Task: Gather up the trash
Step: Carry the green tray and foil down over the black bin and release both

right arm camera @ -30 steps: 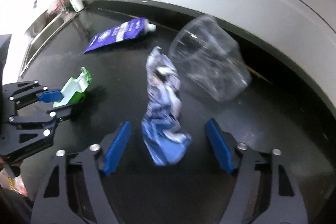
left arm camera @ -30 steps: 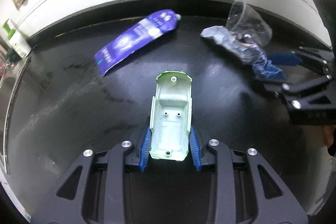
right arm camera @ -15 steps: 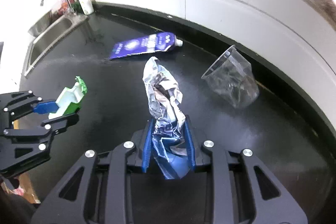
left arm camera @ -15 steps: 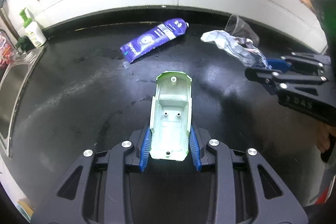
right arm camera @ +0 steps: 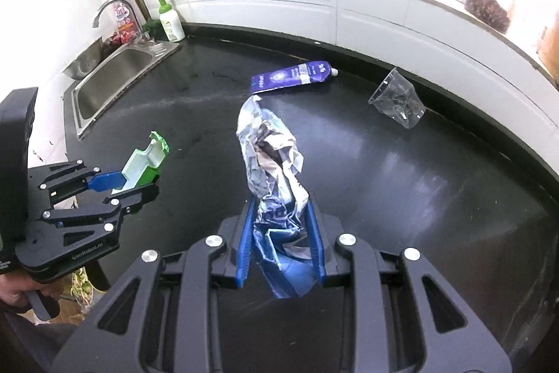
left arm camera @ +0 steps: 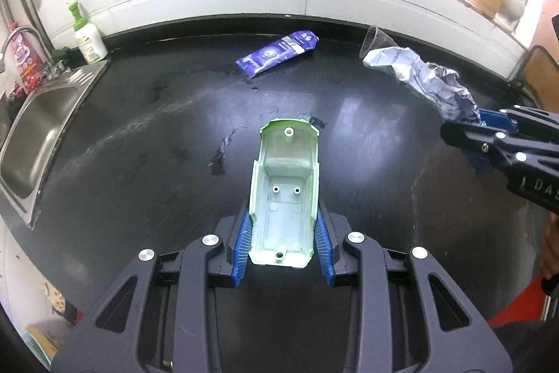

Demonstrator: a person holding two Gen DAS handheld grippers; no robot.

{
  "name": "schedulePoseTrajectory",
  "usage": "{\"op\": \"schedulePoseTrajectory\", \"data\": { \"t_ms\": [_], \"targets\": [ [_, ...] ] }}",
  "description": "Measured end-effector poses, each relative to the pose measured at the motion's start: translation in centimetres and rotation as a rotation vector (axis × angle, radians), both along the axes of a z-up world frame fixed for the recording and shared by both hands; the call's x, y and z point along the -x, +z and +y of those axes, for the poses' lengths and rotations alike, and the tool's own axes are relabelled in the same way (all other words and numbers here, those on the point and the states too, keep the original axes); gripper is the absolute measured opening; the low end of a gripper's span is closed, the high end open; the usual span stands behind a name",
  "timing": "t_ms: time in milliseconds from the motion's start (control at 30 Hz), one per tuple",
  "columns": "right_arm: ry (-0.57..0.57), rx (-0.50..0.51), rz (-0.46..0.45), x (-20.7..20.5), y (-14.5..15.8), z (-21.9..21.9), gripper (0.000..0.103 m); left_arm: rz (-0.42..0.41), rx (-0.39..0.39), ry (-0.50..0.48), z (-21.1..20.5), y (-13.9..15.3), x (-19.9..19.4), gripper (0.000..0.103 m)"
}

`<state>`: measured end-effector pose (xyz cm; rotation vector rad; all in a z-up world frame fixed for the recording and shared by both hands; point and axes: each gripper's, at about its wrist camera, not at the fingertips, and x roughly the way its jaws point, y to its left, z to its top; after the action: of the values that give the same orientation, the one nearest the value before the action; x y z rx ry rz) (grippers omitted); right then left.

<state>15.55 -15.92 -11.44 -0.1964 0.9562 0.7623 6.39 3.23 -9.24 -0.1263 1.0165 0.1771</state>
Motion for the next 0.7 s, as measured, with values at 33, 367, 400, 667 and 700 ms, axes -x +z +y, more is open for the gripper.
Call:
{"op": "schedulePoseTrajectory", "data": {
  "t_ms": [33, 367, 400, 667, 700],
  "targets": [
    [-0.003, -0.004, -0.003, 0.4, 0.3, 0.0, 0.028, -0.005, -0.004, 0.000, 0.2, 0.3, 0.7, 0.032],
    [0.073, -0.027, -0.034, 4.7, 3.0, 4.5, 0.028, -0.043, -0.019, 0.095, 4.6, 1.9, 7.3, 0.032],
    [0.092, -0.028, -0.036, 5.3, 3.2, 5.4, 0.028, -0.047, -0.024, 0.116, 5.3, 2.1, 8.3, 0.032],
    [0.356, -0.047, -0.012, 12.0, 4.4, 16.0, 0.028, -0.045, -0.036, 0.349, 12.0, 1.9, 17.6, 0.032],
    [0.395, -0.047, -0.006, 13.1, 4.4, 17.5, 0.028, -0.042, -0.039, 0.385, 12.9, 1.7, 19.1, 0.032]
  ]
}}
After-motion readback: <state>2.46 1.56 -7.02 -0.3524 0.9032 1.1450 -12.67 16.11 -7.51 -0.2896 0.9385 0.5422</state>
